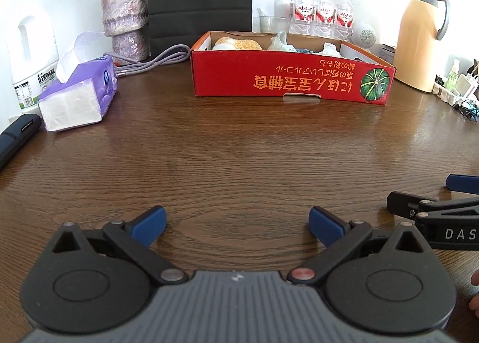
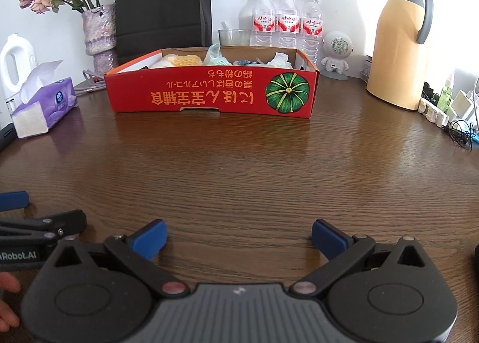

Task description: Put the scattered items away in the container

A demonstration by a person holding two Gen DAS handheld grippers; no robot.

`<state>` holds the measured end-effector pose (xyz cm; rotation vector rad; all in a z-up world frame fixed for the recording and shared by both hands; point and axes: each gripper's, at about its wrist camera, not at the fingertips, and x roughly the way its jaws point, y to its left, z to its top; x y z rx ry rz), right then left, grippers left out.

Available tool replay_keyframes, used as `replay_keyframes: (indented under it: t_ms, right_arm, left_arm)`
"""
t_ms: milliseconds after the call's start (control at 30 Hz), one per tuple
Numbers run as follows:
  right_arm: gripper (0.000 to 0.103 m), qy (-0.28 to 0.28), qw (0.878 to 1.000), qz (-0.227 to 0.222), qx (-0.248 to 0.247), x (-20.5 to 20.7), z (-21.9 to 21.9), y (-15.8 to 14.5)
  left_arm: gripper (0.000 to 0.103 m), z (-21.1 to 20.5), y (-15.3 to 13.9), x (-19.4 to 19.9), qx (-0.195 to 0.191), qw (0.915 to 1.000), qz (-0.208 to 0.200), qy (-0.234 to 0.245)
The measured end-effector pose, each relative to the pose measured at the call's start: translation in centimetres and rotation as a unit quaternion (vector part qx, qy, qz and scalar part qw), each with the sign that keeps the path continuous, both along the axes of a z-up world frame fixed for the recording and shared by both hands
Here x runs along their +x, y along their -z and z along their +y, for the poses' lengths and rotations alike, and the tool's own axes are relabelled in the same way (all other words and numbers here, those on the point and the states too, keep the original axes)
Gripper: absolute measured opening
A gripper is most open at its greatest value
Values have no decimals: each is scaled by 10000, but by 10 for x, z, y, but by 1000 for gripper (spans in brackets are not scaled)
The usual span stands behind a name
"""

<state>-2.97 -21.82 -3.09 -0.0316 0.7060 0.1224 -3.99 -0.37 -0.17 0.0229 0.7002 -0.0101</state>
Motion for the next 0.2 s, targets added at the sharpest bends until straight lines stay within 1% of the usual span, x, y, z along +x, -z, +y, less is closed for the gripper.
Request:
replay_keyframes:
  t_ms: [200]
  right_arm:
    - [103, 10, 10000, 0, -1, 0, 0, 0]
  left_arm:
    - [103, -1, 0, 1, 6, 10000, 0, 1]
